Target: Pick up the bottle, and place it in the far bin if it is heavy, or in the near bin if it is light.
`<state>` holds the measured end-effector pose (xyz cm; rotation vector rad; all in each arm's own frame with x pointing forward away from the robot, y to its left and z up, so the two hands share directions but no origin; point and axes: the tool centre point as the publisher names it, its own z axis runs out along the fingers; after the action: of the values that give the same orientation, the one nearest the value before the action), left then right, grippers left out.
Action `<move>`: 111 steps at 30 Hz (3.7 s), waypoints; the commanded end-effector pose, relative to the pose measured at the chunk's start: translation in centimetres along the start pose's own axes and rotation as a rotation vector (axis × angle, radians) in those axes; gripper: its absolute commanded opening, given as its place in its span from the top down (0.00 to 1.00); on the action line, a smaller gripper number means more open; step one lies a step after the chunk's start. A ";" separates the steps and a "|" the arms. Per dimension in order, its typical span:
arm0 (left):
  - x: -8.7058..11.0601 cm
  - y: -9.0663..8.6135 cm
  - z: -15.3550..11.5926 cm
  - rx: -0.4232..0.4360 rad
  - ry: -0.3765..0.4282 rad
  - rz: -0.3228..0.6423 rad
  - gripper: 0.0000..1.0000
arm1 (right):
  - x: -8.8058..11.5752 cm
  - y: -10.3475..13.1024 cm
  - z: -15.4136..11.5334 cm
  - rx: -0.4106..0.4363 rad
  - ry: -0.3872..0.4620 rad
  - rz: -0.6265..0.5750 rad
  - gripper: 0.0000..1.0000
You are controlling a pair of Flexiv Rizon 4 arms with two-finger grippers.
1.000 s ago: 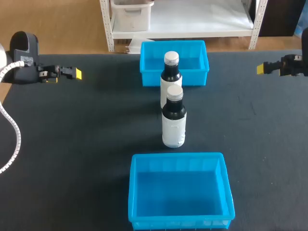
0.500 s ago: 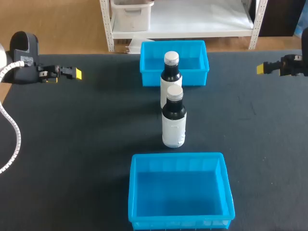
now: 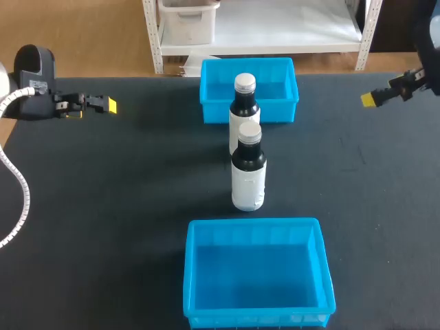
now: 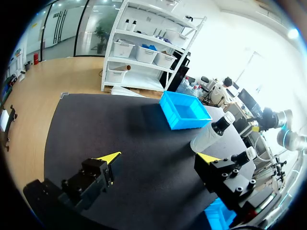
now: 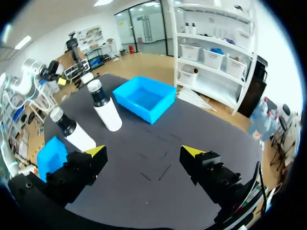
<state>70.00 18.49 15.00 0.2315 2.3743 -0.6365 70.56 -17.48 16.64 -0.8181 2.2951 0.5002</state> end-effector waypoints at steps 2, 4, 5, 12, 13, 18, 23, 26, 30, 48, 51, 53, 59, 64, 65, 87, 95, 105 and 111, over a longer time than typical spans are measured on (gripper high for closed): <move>0.0 0.0 0.0 0.000 0.000 0.000 0.00 | -0.3 -0.7 -0.3 -0.278 0.063 -0.200 0.00; 0.0 0.0 0.0 0.000 0.000 0.000 0.00 | -0.3 -0.7 -0.3 -0.278 0.063 -0.200 0.00; 0.0 0.0 0.0 0.000 0.000 0.000 0.00 | -0.3 -0.7 -0.3 -0.278 0.063 -0.200 0.00; 0.0 0.0 0.0 0.000 0.000 0.000 0.00 | -0.9 0.5 0.1 -0.272 0.037 -0.361 0.00; 0.0 0.0 0.0 0.000 0.000 0.000 0.00 | -0.9 1.3 0.3 -0.279 0.025 -0.417 0.00; 0.0 0.0 0.0 0.000 0.000 0.000 0.00 | -0.5 4.6 1.3 -0.286 0.019 -0.520 0.00; 0.0 0.0 0.0 0.000 0.000 0.000 0.00 | 0.2 7.5 1.8 -0.306 -0.021 -0.592 0.00; 0.0 0.0 0.0 0.000 0.000 0.000 0.00 | 0.4 8.9 2.2 -0.311 -0.025 -0.594 0.00; 0.0 0.0 0.0 0.000 0.000 0.000 0.00 | 0.8 10.7 2.6 -0.332 -0.043 -0.582 0.00; 0.0 0.0 0.0 0.000 0.000 0.000 0.00 | 0.0 18.0 8.5 -0.541 -0.074 -0.621 0.00; 0.0 0.0 0.0 0.000 0.000 0.000 0.00 | -0.4 18.7 9.3 -0.557 -0.078 -0.622 0.00; 0.0 0.0 0.0 0.000 0.000 0.000 0.00 | -0.5 19.2 9.7 -0.556 -0.071 -0.628 0.00; 0.0 0.0 0.0 0.000 0.000 0.000 0.00 | -1.0 20.7 10.2 -0.568 -0.074 -0.622 0.00; 0.0 0.0 0.0 0.000 0.000 0.000 0.00 | -1.2 21.9 10.6 -0.585 -0.085 -0.610 0.00; 0.0 0.0 0.0 0.000 0.000 0.000 0.00 | -1.2 22.1 10.8 -0.589 -0.084 -0.608 0.00; 0.0 0.0 0.0 0.000 0.000 0.000 0.00 | -2.0 22.8 13.3 -0.615 -0.106 -0.558 0.00; 0.0 0.0 0.0 0.000 0.000 0.000 0.00 | -2.2 22.7 13.4 -0.614 -0.117 -0.551 0.54; 0.0 0.0 0.0 0.000 0.000 0.000 0.00 | -2.1 22.6 13.2 -0.610 -0.123 -0.549 1.00; 0.0 0.0 0.0 0.000 0.000 0.000 0.00 | -2.2 21.8 12.1 -0.589 -0.130 -0.549 1.00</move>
<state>70.00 18.50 14.99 0.2314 2.3744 -0.6364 63.15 6.63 11.98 -1.5870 1.6993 0.9556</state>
